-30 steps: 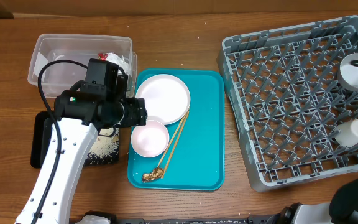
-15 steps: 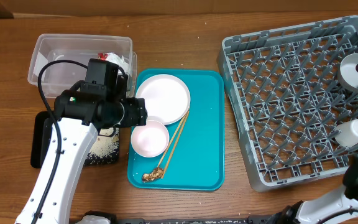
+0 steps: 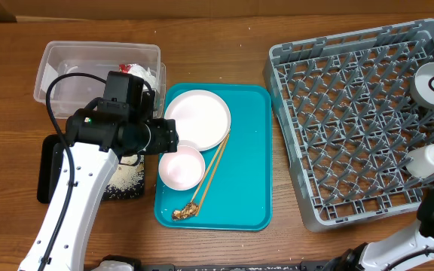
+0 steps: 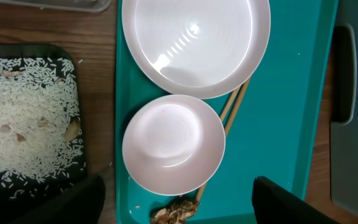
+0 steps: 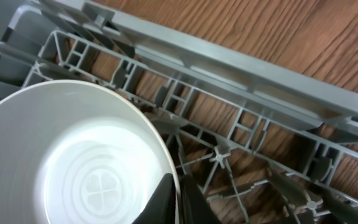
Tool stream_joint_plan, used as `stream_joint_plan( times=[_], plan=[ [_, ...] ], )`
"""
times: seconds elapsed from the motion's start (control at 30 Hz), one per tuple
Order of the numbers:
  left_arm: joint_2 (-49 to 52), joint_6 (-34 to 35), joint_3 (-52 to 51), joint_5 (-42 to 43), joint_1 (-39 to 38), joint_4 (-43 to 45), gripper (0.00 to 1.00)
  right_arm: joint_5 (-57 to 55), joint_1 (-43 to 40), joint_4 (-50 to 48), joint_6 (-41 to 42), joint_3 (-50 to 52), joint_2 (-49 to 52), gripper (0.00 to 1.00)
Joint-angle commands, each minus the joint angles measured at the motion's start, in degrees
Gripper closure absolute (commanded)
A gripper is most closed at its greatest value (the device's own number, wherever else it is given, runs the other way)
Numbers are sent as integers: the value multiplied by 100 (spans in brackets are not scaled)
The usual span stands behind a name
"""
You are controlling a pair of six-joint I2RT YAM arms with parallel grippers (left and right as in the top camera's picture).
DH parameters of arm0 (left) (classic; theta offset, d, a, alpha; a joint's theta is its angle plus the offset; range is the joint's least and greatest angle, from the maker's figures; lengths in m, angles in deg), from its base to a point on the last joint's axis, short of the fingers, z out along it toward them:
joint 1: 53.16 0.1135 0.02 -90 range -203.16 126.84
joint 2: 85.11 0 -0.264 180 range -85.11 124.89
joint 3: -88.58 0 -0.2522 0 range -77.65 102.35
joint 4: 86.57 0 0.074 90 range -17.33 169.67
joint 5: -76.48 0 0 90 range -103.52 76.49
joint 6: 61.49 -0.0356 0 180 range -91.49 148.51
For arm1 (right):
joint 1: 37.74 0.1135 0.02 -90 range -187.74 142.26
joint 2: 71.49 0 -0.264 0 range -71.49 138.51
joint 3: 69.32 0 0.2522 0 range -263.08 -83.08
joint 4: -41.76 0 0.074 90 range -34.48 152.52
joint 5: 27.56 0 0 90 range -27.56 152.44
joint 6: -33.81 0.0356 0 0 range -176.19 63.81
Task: Sort waste into correct bins and load items into the dishwasher
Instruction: 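Lower the grey bowl into the rack's right side and release, then move right gripper back over the teal tray toward the pink bowl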
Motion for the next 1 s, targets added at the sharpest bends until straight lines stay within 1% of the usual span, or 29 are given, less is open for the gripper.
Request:
stream_joint_plan(
  times=[0.0,0.07,0.17,0.2,0.23,0.27,0.33,0.37,0.47,0.53,0.7,0.97],
  plan=[
    [11,81,48,-31,9,2,23,-68,24,-90,219,-518,-713,96],
    [11,81,48,-31,9,2,22,-426,72,-122,131,-542,-901,96],
    [11,81,48,-31,9,4,23,-1582,267,-138,-345,-542,-1029,96],
    [11,81,48,-31,9,7,23,-2177,358,-133,-448,-542,-1029,96],
    [11,81,48,-31,9,11,23,-3073,511,-133,-474,-529,-1003,96],
    [11,81,48,-31,9,20,23,-3558,601,-138,-476,-527,-981,96],
    [11,81,48,-33,9,28,23,-4883,872,-221,-479,-527,-901,96],
    [11,81,48,-33,9,31,23,-5464,1034,-365,-599,-527,-828,96],
    [11,81,48,-31,9,28,23,-6312,1419,-861,-1309,-527,-544,96],
    [11,79,48,-31,9,24,23,-6542,1615,-1058,-1668,-527,-317,96],
    [11,79,48,-33,9,24,23,-6769,1965,-1097,-2000,-527,271,96],
    [11,79,48,-33,9,28,22,-6848,2352,-833,-2017,-525,940,96]
  ],
)
